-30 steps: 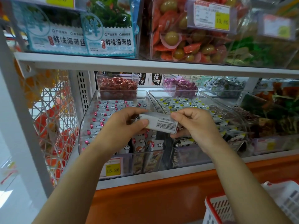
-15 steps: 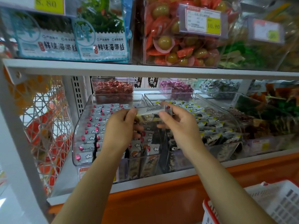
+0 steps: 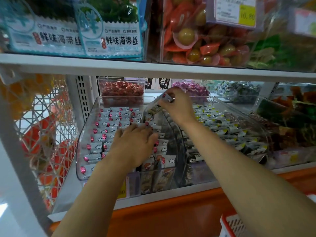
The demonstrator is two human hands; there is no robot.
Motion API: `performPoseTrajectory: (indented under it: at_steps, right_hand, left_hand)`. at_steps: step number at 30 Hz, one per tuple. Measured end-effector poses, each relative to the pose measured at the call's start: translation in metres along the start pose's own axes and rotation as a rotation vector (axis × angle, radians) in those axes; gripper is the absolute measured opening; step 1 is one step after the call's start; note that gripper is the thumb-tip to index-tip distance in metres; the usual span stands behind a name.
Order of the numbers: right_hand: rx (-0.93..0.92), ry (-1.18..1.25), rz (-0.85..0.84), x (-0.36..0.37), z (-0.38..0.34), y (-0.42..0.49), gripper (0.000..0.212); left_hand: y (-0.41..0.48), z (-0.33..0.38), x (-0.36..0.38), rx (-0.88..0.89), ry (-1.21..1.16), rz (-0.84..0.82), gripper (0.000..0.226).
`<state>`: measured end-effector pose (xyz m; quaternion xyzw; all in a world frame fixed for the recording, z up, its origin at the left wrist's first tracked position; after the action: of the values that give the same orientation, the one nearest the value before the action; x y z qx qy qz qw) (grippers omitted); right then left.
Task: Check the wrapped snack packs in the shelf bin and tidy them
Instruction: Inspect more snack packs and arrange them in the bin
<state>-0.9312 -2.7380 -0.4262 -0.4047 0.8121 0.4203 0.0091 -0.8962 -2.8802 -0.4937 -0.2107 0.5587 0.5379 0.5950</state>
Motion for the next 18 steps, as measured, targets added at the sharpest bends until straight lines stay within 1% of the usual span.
performPoseTrajectory:
  at_steps: [2, 5, 7, 8, 11, 13, 15, 17, 18]
  right_hand:
    - [-0.136, -0.135, -0.131, 0.014, -0.005, 0.005, 0.019]
    - [-0.26, -0.334, -0.284, 0.032, -0.009, 0.013, 0.029]
    - [-0.291, -0.484, -0.394, 0.043, -0.006, 0.016, 0.037]
    - [-0.3, -0.546, -0.458, 0.049, -0.002, 0.017, 0.037]
    - [-0.307, -0.715, -0.708, 0.065, 0.011, 0.014, 0.025]
    - [-0.323, -0.86, -0.822, 0.07, 0.016, 0.015, 0.033]
    - [-0.342, -0.875, -0.86, 0.072, 0.014, 0.018, 0.038]
    - [-0.339, -0.744, -0.828, 0.072, 0.009, 0.022, 0.034]
    - [-0.299, -0.648, -0.778, 0.069, 0.007, 0.026, 0.03]
  left_hand:
    - [0.002, -0.002, -0.004, 0.002, -0.011, 0.015, 0.051]
    - [0.001, -0.007, -0.009, 0.001, -0.02, 0.026, 0.048]
    - [0.0, -0.009, -0.011, -0.006, -0.019, 0.017, 0.047]
    - [-0.001, -0.01, -0.011, -0.01, -0.018, 0.014, 0.047]
    - [-0.002, -0.01, -0.012, -0.016, -0.011, 0.014, 0.045]
    - [-0.003, -0.011, -0.013, -0.021, -0.006, 0.019, 0.043]
    - [-0.003, -0.012, -0.013, -0.027, -0.009, 0.024, 0.042]
    - [-0.003, -0.013, -0.013, -0.028, -0.016, 0.026, 0.043]
    - [-0.003, -0.013, -0.013, -0.029, -0.019, 0.023, 0.043]
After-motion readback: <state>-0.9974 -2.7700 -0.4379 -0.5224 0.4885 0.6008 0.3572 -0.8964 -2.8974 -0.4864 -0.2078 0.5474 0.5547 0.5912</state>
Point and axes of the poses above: each hand's wrist, its own y-axis towards the middle knuckle, its own x-axis out of the palm, z = x × y, the point moved 5 cm from there along y, towards the middle knuckle, and after that the axes turned 12 degrees about z, right-handed, at the moved point
